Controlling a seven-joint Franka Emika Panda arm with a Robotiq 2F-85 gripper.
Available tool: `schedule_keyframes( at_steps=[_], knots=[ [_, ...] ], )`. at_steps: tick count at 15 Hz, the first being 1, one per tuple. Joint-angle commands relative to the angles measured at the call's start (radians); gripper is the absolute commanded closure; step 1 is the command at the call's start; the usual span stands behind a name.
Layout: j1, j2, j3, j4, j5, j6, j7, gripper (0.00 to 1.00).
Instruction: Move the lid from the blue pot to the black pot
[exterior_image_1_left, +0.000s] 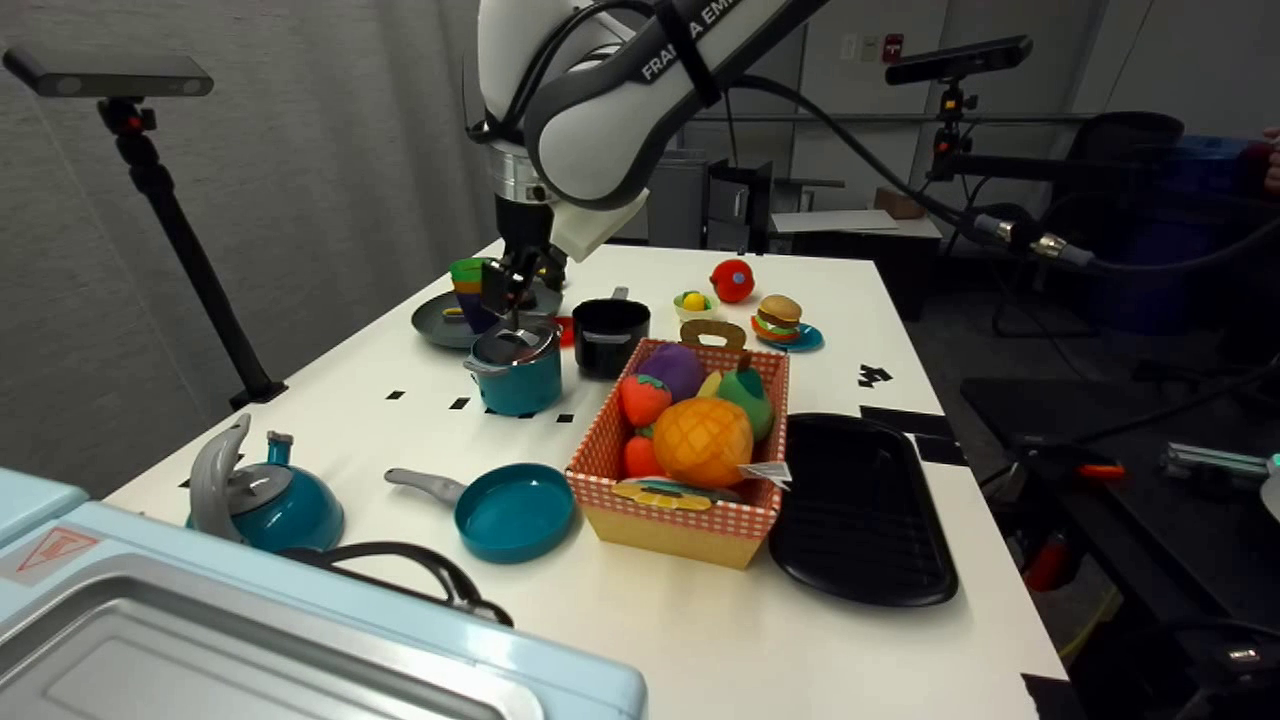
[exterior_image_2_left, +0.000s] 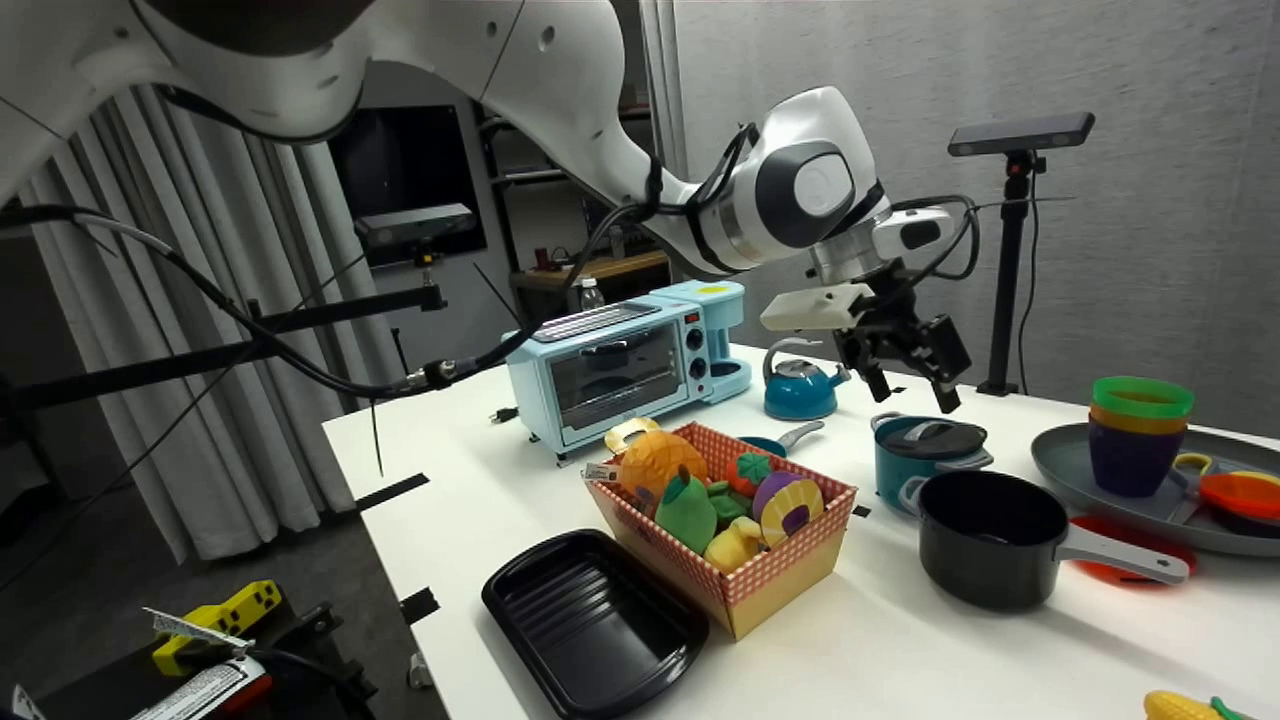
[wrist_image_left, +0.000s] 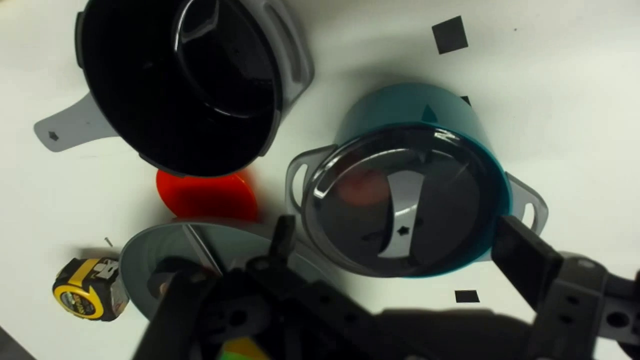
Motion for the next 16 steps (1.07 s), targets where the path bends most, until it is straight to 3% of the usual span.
schedule_keyframes(
  at_steps=[1,16],
  knots=[
    [0.010,0.081,-0.025,0.112,-0.006,-0.008,0.029,0.00],
    [0.017,0.236,-0.045,0.310,-0.011,-0.049,0.038,0.02]
  ],
)
